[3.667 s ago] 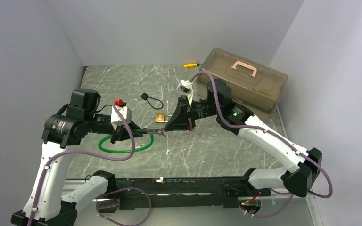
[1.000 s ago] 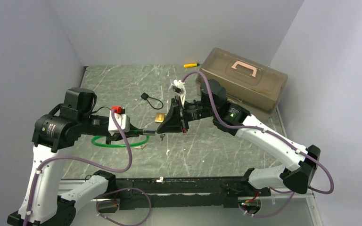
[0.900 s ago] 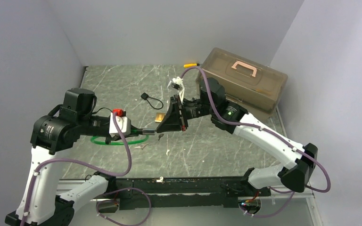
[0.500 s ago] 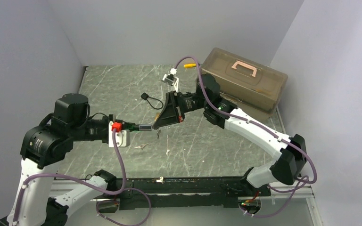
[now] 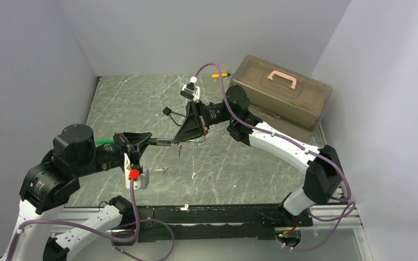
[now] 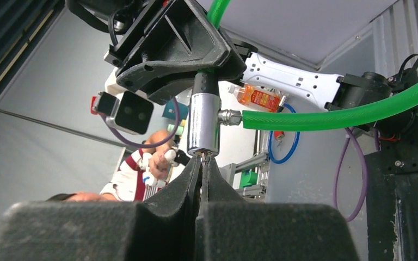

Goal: Unlock with the key
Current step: Unlock the lock.

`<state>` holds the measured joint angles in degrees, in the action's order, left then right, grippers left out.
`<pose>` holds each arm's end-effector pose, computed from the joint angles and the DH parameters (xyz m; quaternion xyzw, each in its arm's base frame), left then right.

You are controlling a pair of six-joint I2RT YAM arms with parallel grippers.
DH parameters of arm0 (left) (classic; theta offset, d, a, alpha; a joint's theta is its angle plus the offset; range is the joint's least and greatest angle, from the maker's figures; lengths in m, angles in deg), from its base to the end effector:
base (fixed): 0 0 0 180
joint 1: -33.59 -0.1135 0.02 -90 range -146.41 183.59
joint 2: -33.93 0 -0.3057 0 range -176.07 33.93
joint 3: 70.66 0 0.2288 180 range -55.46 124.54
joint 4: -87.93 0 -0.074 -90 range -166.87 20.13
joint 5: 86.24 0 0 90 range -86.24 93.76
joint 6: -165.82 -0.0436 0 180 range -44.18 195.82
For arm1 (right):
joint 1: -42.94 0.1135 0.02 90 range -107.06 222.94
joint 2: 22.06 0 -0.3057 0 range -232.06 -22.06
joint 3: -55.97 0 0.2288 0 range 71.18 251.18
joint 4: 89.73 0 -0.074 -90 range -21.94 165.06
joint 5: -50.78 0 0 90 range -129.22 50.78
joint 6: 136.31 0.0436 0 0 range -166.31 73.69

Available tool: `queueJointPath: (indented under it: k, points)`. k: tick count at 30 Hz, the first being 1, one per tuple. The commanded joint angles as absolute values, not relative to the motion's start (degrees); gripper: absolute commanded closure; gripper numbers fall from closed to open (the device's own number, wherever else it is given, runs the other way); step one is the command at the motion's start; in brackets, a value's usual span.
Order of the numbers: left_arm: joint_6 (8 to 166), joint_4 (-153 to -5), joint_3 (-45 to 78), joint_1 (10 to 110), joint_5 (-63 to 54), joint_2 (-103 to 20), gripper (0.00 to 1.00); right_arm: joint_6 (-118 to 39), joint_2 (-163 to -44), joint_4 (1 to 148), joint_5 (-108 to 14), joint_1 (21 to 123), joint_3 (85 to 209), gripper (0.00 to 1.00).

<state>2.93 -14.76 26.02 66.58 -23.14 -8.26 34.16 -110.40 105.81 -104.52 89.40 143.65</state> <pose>0.0148 -0.0331 0.4613 0.7241 0.3856 0.0015 0.5719 0.1980 0.2658 0.4401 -0.2589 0.6159 0.7441 0.0039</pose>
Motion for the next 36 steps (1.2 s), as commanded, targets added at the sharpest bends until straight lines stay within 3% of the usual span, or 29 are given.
queueJointPath:
  k: [1,5,6,10,16,20,23,26,31,36]
  points:
    - [-4.8,-29.1,22.2,69.5,-19.7,-8.4,1.0,36.8,-109.6,107.1,-100.6,92.1,147.3,1.0]
    - [-5.9,-30.4,20.5,70.8,-18.3,-7.0,1.0,38.9,-110.2,107.7,-100.5,91.5,147.4,1.0]
    - [-5.4,-29.9,20.9,70.9,-18.4,-7.1,1.0,38.9,-110.1,107.2,-100.4,91.1,147.4,0.96]
    - [-1.4,-27.8,22.7,71.1,-18.8,-7.5,1.0,39.4,-108.7,107.7,-99.5,87.5,146.6,0.64]
    - [4.7,-26.9,24.1,71.1,-18.8,-7.2,1.0,35.6,-105.2,104.0,-98.5,82.9,148.9,0.31]
    - [10.4,-27.5,25.6,71.1,-18.8,-7.6,1.0,31.0,-102.3,100.6,-98.6,79.9,151.1,0.18]
    - [15.7,-28.4,27.2,71.0,-19.8,-8.2,1.0,20.7,-98.7,92.7,-97.0,77.0,152.4,0.02]
    - [22.0,-29.2,30.2,70.7,-21.8,-9.5,1.0,2.1,-93.2,80.9,-90.0,76.4,152.0,0.0]
    - [34.3,-31.7,35.2,68.8,-28.4,-12.7,1.0,-13.8,-83.5,84.2,-81.7,77.6,141.0,0.0]
    - [46.4,-33.2,39.7,65.6,-38.3,-17.0,1.0,-22.4,-81.8,85.2,-79.9,83.5,138.3,0.0]
